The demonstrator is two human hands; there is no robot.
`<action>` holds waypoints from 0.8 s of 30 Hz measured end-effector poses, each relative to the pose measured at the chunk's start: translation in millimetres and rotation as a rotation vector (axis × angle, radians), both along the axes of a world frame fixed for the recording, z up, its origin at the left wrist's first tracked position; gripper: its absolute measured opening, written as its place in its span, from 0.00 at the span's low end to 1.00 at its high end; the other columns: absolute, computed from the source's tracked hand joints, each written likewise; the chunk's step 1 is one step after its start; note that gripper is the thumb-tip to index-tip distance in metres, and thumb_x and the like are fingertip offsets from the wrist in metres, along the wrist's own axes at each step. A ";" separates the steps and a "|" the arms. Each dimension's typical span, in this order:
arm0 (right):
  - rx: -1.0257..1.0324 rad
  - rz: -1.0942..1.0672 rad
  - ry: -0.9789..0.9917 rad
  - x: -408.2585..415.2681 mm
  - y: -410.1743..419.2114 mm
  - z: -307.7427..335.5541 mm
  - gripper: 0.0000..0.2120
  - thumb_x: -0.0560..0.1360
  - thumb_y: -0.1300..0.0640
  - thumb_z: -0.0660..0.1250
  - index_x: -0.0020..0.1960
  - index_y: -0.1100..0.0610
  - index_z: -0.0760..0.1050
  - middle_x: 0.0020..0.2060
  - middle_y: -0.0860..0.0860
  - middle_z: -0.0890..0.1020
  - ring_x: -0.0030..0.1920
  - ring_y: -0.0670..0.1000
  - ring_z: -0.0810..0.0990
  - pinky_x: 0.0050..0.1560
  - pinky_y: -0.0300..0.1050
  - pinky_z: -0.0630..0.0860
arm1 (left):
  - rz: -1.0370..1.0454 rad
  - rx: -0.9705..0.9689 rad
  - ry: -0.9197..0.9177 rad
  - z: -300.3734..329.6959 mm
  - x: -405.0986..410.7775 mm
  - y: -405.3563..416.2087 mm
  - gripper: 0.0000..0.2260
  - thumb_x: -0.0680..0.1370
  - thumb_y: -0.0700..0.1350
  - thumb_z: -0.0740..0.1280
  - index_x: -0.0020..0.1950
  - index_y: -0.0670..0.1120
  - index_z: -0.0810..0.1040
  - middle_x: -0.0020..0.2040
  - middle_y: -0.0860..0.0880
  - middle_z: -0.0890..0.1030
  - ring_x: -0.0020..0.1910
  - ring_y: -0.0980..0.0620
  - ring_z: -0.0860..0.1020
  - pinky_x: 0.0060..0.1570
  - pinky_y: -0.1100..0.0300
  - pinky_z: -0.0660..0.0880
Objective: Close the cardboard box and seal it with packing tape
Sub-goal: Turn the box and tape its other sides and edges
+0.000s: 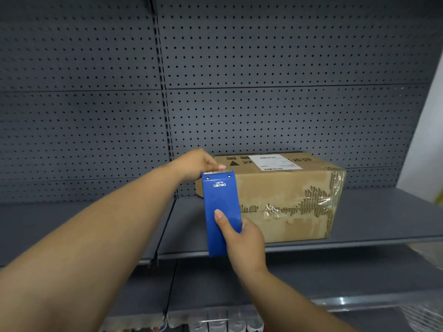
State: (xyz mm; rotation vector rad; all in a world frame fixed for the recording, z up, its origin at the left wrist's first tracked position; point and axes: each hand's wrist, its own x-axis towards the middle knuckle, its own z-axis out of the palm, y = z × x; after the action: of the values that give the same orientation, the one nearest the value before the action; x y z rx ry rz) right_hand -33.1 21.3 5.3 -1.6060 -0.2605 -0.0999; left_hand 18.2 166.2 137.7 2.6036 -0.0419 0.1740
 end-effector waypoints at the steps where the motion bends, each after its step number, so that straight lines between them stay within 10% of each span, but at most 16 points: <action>1: -0.009 -0.012 0.003 2.0 2.5 -1.0 0.19 0.69 0.39 0.68 0.42 0.55 0.79 0.38 0.47 0.84 0.41 0.45 0.83 0.43 0.46 0.79 | -0.006 -0.001 0.004 -1.1 1.8 2.3 0.17 0.76 0.55 0.64 0.49 0.42 0.83 0.52 0.43 0.83 0.50 0.45 0.79 0.56 0.53 0.73; 11: -0.012 -0.052 0.000 10.3 11.2 -5.3 0.19 0.68 0.39 0.68 0.41 0.55 0.79 0.38 0.47 0.85 0.40 0.44 0.83 0.40 0.42 0.79 | -0.046 -0.094 -0.018 -7.8 14.7 8.6 0.15 0.77 0.52 0.65 0.51 0.43 0.83 0.58 0.49 0.81 0.57 0.53 0.77 0.61 0.57 0.71; 16: -0.004 -0.062 0.002 12.1 12.7 -6.8 0.18 0.69 0.39 0.69 0.42 0.55 0.80 0.38 0.46 0.85 0.40 0.44 0.83 0.43 0.45 0.79 | -0.015 -0.117 -0.046 -10.4 21.2 7.6 0.11 0.75 0.49 0.68 0.33 0.49 0.81 0.44 0.47 0.83 0.36 0.60 0.74 0.40 0.64 0.69; 24: -0.028 -0.047 0.006 12.2 9.0 -7.9 0.18 0.68 0.39 0.68 0.42 0.55 0.79 0.38 0.46 0.84 0.40 0.45 0.83 0.43 0.47 0.80 | 0.110 -0.455 0.023 -21.1 27.0 6.1 0.09 0.73 0.41 0.71 0.53 0.44 0.81 0.54 0.48 0.80 0.54 0.53 0.76 0.60 0.60 0.70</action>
State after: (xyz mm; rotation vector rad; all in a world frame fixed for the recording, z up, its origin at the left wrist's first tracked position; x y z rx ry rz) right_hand -20.9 30.4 -2.5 -1.6408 -0.2199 -0.1279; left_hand 45.2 172.3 116.6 2.1541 0.1349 0.1701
